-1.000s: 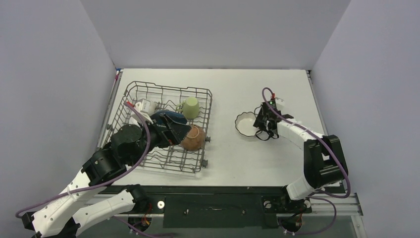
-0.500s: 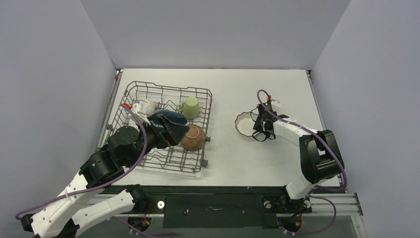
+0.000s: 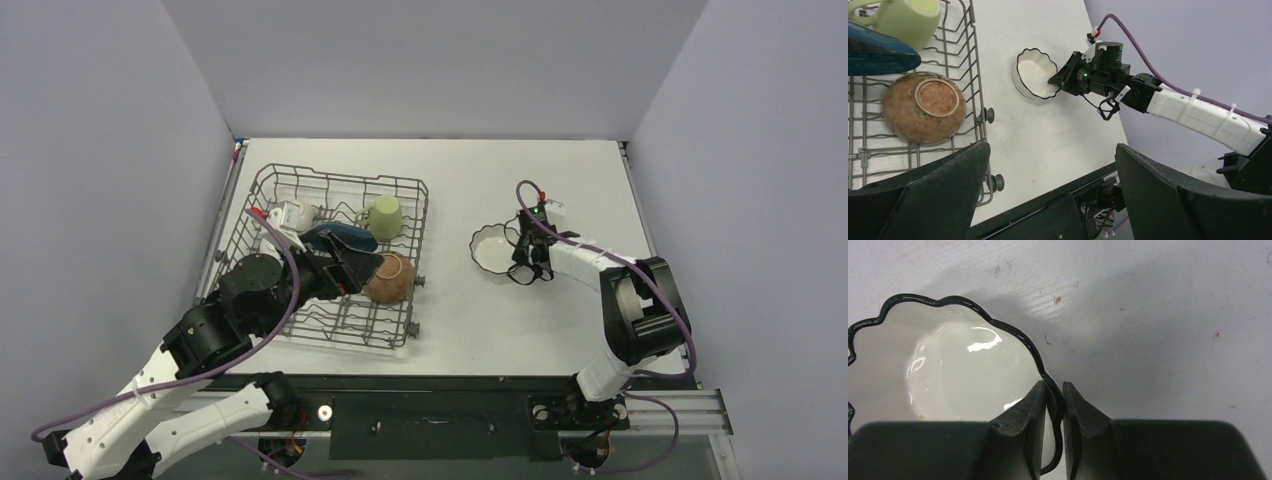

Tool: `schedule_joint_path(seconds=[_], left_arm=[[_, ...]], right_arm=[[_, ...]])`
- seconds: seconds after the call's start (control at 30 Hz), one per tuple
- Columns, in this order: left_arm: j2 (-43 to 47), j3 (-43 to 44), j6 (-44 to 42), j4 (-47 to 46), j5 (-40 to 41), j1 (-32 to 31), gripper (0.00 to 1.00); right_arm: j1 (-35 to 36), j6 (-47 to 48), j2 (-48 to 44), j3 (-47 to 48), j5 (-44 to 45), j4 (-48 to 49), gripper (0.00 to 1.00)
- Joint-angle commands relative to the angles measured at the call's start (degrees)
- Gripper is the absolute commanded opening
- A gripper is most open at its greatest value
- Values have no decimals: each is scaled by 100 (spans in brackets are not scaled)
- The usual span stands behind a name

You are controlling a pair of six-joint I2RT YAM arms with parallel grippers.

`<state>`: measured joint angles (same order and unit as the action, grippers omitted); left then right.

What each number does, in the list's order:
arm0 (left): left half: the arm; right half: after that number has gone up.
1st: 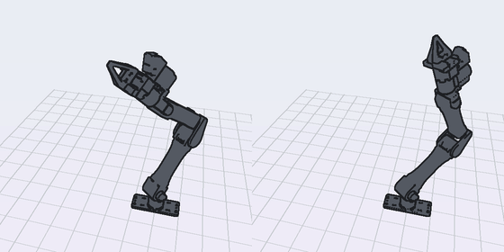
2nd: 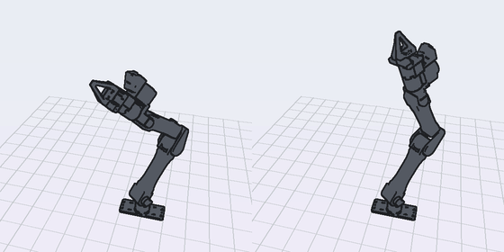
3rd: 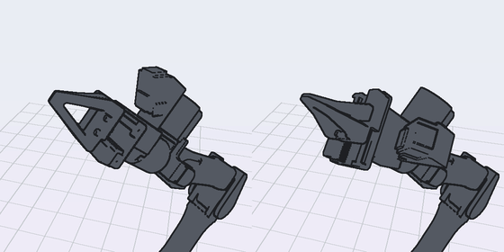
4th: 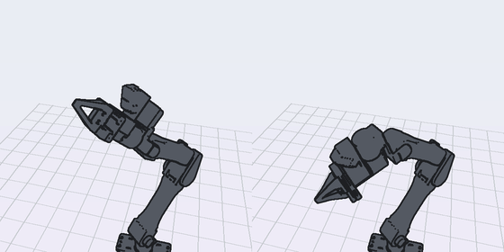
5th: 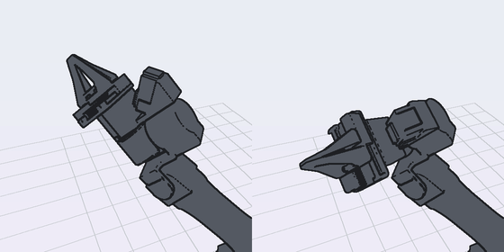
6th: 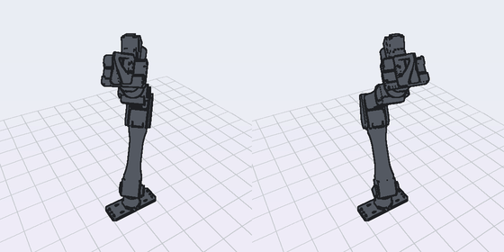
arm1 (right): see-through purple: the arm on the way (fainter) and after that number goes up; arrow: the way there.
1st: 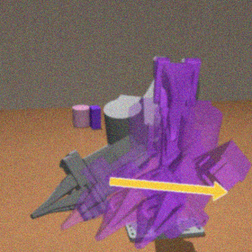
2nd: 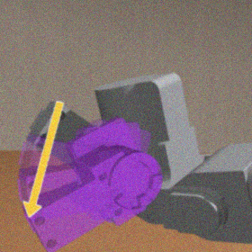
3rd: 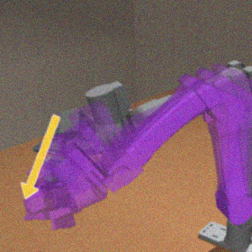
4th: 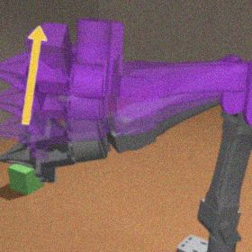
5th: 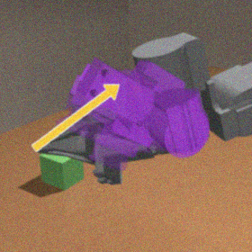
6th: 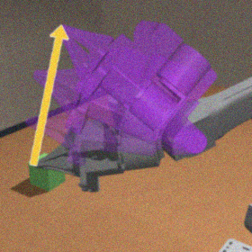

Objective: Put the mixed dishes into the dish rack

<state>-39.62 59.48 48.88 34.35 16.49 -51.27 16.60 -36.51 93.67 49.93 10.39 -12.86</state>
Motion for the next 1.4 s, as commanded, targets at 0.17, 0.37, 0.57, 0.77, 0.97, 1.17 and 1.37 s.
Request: schedule_joint_path(seconds=[0.17,0.37,0.57,0.77,0.97,1.17,1.37], left_arm=[[-26,119,-121,-265,-60,29,96],[-91,151,-144,-264,-99,37,96],[-86,104,-137,-313,-143,45,96],[-126,118,-132,-322,-231,64,96],[-231,139,-107,-277,-279,93,96],[-571,157,120,-341,-739,378,96],[-670,-162,438,-826,-1913,1120,96]], right_arm=[[2,-40,-481,-151,-44,524,0],[-143,12,-1385,-592,-516,1039,0],[-448,-33,-1731,-935,-1374,1667,0],[-561,-154,-1895,-1188,-2032,2182,0],[-547,-49,-2419,-1273,-2638,2324,0],[-245,170,-2880,-1117,-3102,2182,0],[252,12,-3254,-1010,-3504,2402,0]])
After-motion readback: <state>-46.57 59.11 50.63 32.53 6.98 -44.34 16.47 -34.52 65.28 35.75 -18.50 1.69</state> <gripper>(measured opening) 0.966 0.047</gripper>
